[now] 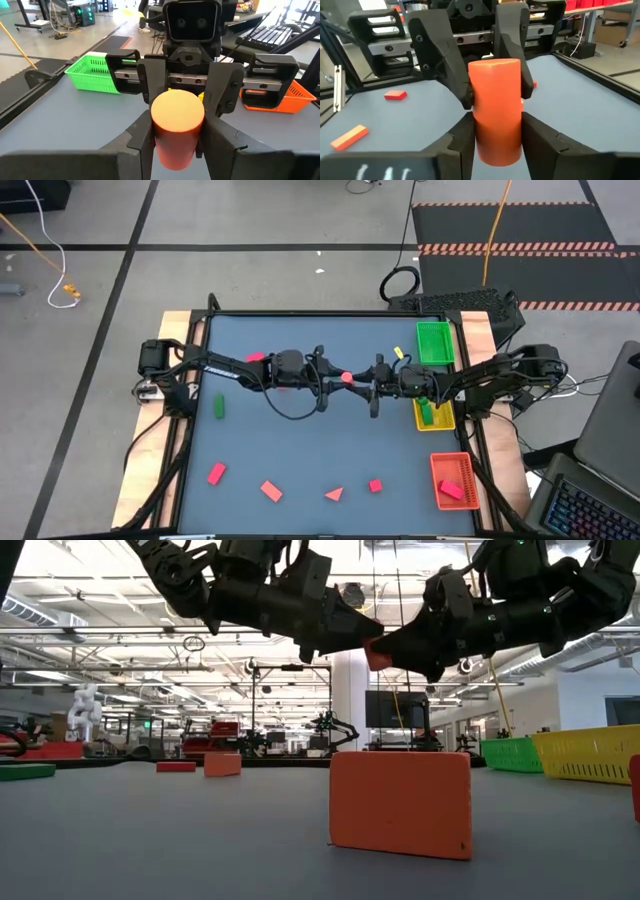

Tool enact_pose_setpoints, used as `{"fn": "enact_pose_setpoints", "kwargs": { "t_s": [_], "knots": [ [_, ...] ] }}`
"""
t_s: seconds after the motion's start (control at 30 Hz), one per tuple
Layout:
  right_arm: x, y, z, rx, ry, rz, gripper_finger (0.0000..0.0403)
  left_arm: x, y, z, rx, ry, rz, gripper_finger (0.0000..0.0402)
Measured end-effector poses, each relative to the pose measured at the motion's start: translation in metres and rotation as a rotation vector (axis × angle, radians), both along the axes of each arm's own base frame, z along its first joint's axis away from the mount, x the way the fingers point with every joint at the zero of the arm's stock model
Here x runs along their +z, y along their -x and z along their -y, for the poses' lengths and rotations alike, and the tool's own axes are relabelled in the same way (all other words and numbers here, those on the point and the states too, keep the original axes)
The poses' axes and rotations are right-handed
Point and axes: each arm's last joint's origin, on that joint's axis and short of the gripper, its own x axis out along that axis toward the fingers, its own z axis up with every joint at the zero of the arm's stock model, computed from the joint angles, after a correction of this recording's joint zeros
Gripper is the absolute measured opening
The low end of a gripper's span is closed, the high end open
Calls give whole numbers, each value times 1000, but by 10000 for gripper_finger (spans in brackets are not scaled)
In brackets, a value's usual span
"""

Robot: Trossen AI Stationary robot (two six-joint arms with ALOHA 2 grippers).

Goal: Sort & place blocks by color
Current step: Put top right orange block into the green basket

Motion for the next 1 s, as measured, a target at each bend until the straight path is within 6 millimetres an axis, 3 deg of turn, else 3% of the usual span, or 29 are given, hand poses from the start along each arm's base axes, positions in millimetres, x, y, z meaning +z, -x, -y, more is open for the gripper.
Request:
{"fn": "enact_pose_setpoints", "kwargs": {
  "t_s": [0.27, 0.47, 0.7, 1.0],
  "knots": [
    [-2, 1, 2, -60, 36, -22, 118, 3, 1, -1, 18, 3, 2, 257],
    [-4, 4, 7, -195, 84, -74, 118, 19, 14, -2, 33, -37, -54, 312],
    [2, 32, 29, -658, 196, -271, 118, 37, 33, -6, 183, -74, -139, 310],
    [7, 77, 44, -1013, 164, -426, 118, 37, 38, -6, 217, -82, -187, 278]
  ]
}}
